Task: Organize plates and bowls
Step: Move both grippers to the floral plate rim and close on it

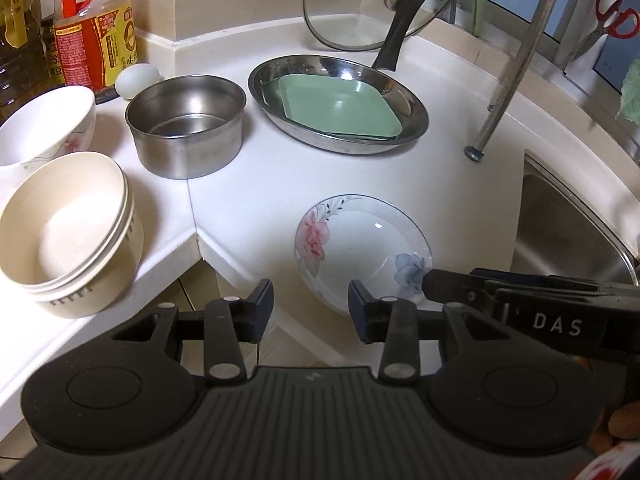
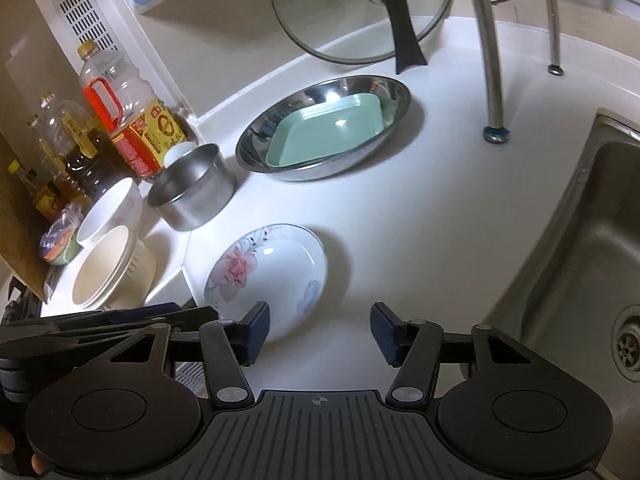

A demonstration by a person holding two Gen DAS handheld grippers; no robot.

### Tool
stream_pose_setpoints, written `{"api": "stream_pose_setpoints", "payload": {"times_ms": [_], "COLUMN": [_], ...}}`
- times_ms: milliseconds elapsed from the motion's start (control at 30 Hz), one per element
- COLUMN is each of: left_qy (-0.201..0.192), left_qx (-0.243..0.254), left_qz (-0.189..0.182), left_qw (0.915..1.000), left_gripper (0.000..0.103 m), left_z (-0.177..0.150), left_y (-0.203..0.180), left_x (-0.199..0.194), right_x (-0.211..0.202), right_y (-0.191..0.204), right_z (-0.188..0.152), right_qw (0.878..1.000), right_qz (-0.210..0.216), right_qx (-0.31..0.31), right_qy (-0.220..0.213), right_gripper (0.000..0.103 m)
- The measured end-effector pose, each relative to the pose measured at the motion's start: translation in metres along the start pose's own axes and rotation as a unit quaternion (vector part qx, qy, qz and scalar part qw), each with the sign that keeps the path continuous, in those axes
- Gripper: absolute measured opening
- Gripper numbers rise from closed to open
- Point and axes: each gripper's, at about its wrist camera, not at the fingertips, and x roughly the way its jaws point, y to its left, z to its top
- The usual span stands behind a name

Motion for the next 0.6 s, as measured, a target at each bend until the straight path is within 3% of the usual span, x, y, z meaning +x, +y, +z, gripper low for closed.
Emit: {"api": "stream_pose_setpoints", "payload": {"times_ms": [333, 600], "left_qy": [0.009, 0.014], "left_qx": [-0.002, 0.001], "left_qz": [-0.002, -0.007], "left_qw": [1.0, 0.9999], "left_gripper": [0.033, 0.025], "left_z": [0.008, 0.012], "left_y": [0.004, 0.007], "left_x": [0.017, 0.024], "right_x": [0.019, 0.027], "right_y": [0.003, 0.005], "right_z": [0.01, 0.01], "right_qw": [1.0, 1.0], "right_qz": [-0.011, -0.016], "right_qx": [0.0, -0.003], "right_qy": [-0.003, 0.0], "right_gripper": [0.036, 0.022]}}
